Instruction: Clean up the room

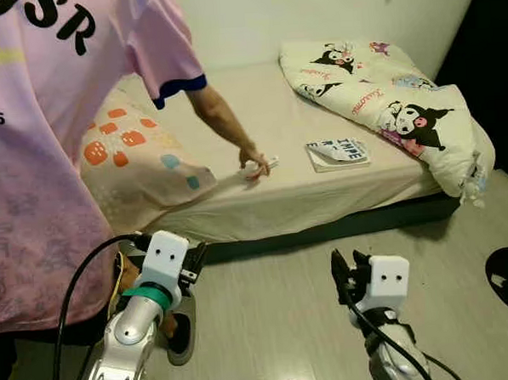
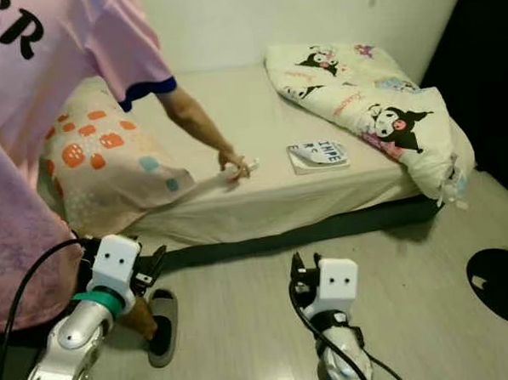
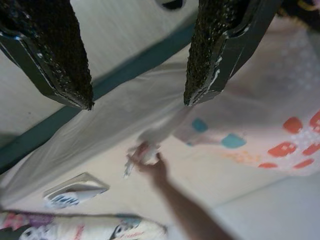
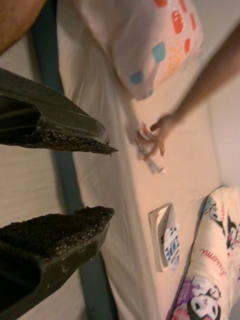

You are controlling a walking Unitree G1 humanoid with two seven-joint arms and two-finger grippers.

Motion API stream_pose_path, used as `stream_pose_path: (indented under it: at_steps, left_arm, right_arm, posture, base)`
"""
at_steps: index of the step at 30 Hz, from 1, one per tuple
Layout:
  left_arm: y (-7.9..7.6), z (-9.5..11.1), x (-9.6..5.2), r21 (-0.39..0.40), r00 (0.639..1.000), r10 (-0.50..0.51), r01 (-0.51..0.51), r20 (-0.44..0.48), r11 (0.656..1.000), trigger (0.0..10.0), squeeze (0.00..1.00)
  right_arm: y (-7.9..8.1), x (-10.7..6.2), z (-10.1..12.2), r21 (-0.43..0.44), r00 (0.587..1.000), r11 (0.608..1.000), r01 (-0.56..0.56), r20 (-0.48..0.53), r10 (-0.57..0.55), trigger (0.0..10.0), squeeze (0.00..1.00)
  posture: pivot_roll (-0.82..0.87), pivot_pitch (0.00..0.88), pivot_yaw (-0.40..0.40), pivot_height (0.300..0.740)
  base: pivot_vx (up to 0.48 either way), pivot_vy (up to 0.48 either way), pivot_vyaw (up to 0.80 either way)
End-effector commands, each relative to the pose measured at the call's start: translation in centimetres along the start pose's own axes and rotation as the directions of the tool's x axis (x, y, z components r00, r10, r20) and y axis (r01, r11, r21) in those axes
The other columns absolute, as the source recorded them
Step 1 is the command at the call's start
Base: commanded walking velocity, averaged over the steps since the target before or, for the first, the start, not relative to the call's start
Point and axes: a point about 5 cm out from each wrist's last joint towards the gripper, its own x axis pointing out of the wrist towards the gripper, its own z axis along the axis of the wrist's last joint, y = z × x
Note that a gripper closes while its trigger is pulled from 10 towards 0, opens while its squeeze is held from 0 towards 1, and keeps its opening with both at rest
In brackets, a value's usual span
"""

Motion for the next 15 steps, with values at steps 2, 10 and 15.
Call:
stream_pose_path:
  at_steps: [2, 10, 15]
  left_arm:
    - [-0.2, -0.9, -0.3, -0.012, 1.000, -0.015, 0.015, -0.025, 1.000, 10.0, 0.00]
    - [-1.0, -8.4, -2.0, 0.032, 0.964, -0.010, 0.019, -0.264, 0.999, 10.0, 0.00]
    - [-1.2, -8.0, -2.3, 0.062, 0.972, 0.012, 0.003, -0.236, 0.998, 10.0, 0.00]
  right_arm:
    - [0.1, -0.2, -1.2, 0.027, 0.999, 1.000, -0.002, -0.041, 0.003, 10.0, 0.00]
    - [-3.6, -2.0, -6.9, -0.091, 0.956, 0.990, 0.109, -0.263, -0.130, 10.0, 0.00]
    - [-4.6, -2.3, -6.9, -0.091, 0.952, 0.987, 0.129, -0.266, -0.149, 10.0, 0.00]
  posture:
    - [-0.03, 0.020, 0.071, 0.740]
    - [-0.04, 0.024, 0.060, 0.740]
    - [-0.04, 0.025, 0.059, 0.740]
  base:
    - [0.000, 0.000, 0.00]
    - [0.000, 0.000, 0.00]
    - [0.000, 0.000, 0.00]
